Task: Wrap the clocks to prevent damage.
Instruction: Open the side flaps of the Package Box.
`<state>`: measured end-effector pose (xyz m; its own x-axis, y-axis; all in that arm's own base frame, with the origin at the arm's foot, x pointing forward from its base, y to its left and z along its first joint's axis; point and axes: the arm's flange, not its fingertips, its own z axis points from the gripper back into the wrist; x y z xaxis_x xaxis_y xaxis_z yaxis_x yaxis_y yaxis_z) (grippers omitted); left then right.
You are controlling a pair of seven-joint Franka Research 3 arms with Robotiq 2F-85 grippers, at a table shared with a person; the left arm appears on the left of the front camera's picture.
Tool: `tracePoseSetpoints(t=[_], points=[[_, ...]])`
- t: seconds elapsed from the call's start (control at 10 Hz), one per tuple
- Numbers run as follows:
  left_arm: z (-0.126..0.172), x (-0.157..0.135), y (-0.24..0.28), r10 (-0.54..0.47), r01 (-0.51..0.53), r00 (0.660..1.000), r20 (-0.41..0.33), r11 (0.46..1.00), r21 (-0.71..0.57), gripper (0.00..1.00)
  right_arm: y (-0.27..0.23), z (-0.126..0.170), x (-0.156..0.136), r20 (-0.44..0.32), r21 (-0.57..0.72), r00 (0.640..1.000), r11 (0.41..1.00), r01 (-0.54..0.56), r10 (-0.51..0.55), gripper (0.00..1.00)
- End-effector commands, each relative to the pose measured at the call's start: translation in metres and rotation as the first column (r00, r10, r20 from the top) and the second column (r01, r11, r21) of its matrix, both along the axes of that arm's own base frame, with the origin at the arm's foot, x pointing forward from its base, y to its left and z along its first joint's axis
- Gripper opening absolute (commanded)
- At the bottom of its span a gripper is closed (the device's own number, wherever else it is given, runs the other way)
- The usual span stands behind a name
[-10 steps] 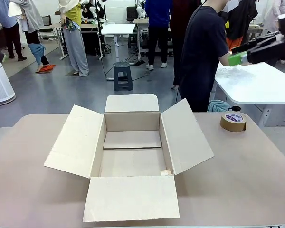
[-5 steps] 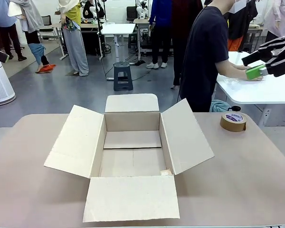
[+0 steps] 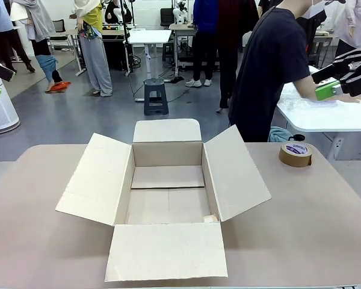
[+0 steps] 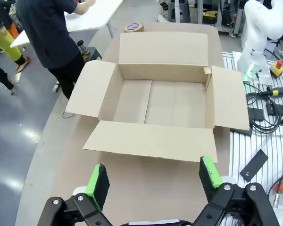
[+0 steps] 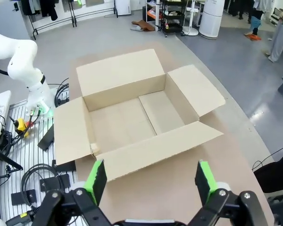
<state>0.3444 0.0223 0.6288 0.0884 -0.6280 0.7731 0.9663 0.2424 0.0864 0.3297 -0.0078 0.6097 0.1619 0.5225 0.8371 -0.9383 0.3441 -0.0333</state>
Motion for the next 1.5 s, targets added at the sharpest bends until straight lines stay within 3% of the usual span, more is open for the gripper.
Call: tracePoseSetpoints(t=[0.0, 0.6, 0.7, 0.8, 0.9, 1.1, 1.2, 1.3, 1.4], points=[[0.002, 0.0, 0.003, -0.01, 0.01, 1.0, 0.002, 1.0, -0.017, 1.0, -0.001, -0.001, 0.004, 0.012, 0.01, 1.0, 1.0, -0.021, 0.021, 1.0], [0.002, 0.0, 0.003, -0.01, 0.01, 1.0, 0.002, 1.0, -0.017, 1.0, -0.001, -0.001, 0.004, 0.012, 0.01, 1.0, 1.0, -0.021, 0.021, 1.0], [0.001, 0.0, 0.001, 0.0, 0.0, 1.0, 0.0, 1.0, -0.005, 0.41, -0.003, -0.002, 0.0, -0.001, -0.008, 1.0, 1.0, 0.0, 0.0, 0.46], [0.004, -0.003, 0.004, -0.002, 0.002, 1.0, 0.009, 1.0, -0.015, 0.41, -0.007, 0.0, -0.003, 0.002, 0.002, 1.0, 1.0, -0.016, 0.016, 0.4], [0.005, -0.002, 0.005, -0.005, 0.005, 1.0, 0.001, 1.0, -0.026, 0.0, -0.013, 0.002, -0.007, 0.009, 0.015, 1.0, 1.0, 0.001, -0.002, 0.0], [0.006, 0.001, 0.004, -0.021, 0.02, 1.0, -0.01, 0.999, -0.044, 0.0, -0.019, 0.007, -0.012, 0.018, 0.018, 1.0, 1.0, 0.003, -0.004, 0.0], [0.006, 0.001, 0.005, -0.022, 0.021, 1.0, -0.01, 0.999, -0.045, 0.14, -0.021, 0.008, -0.015, 0.019, 0.013, 1.0, 1.0, -0.001, 0.001, 0.13], [0.006, 0.001, 0.005, -0.022, 0.022, 1.0, -0.011, 0.999, -0.044, 0.06, -0.021, 0.01, -0.017, 0.021, 0.003, 1.0, 1.0, -0.011, 0.011, 0.03], [0.007, 0.001, 0.005, -0.025, 0.024, 1.0, -0.014, 0.999, -0.047, 0.0, -0.022, 0.01, -0.017, 0.021, -0.004, 1.0, 1.0, -0.02, 0.02, 0.0]])
